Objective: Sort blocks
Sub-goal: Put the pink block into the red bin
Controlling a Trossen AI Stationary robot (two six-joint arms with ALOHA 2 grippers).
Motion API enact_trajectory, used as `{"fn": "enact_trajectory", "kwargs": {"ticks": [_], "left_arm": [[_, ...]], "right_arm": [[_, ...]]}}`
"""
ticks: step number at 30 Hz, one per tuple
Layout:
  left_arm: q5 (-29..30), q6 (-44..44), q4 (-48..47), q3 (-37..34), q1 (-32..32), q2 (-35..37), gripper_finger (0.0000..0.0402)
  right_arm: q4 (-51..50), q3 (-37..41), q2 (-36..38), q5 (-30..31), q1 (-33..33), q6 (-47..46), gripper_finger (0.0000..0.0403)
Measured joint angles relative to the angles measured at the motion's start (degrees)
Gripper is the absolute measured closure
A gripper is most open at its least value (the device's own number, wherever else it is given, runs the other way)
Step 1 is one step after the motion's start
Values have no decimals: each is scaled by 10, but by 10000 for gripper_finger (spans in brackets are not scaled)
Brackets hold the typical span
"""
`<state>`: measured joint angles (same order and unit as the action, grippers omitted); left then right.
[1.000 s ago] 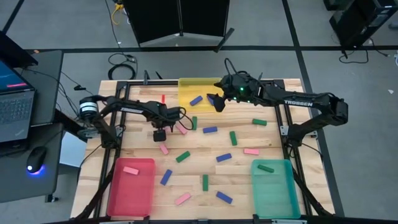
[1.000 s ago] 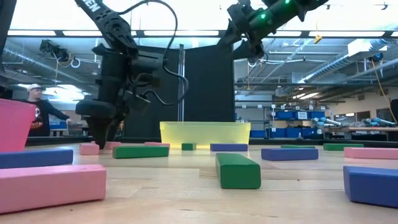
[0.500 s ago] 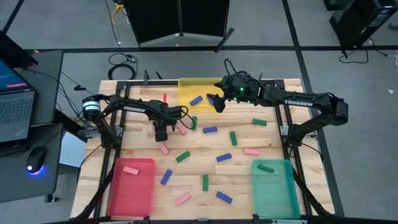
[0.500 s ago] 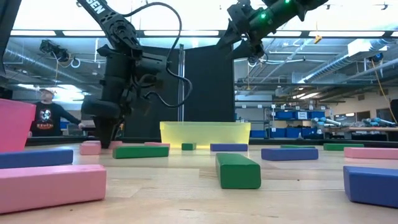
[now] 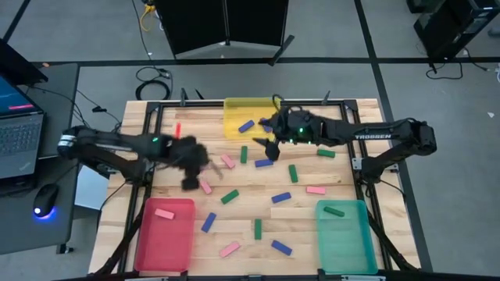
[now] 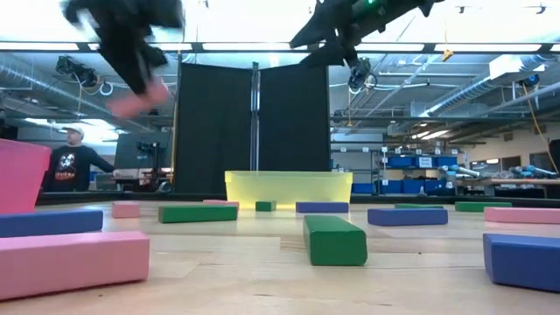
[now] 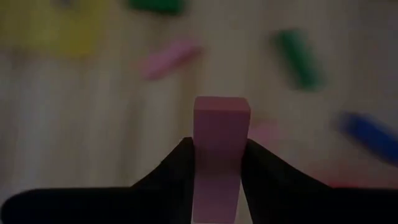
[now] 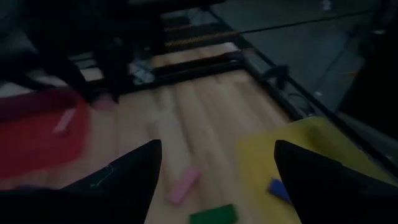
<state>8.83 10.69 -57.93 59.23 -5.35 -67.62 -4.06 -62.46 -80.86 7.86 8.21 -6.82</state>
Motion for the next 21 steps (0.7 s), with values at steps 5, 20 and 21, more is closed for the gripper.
{"fn": "enact_trajectory", "kwargs": {"ticks": [5, 20, 21], "left_arm": [[-44, 165, -46, 23, -170, 10, 297], [-96, 535, 39, -64, -457, -71, 297], [-96, 547, 56, -75, -462, -73, 297]], "right_arm": [[-6, 0, -13, 0, -50, 4, 80], [84, -1, -117, 0, -214, 26, 77], [92, -6, -138, -1, -220, 29, 74]]}}
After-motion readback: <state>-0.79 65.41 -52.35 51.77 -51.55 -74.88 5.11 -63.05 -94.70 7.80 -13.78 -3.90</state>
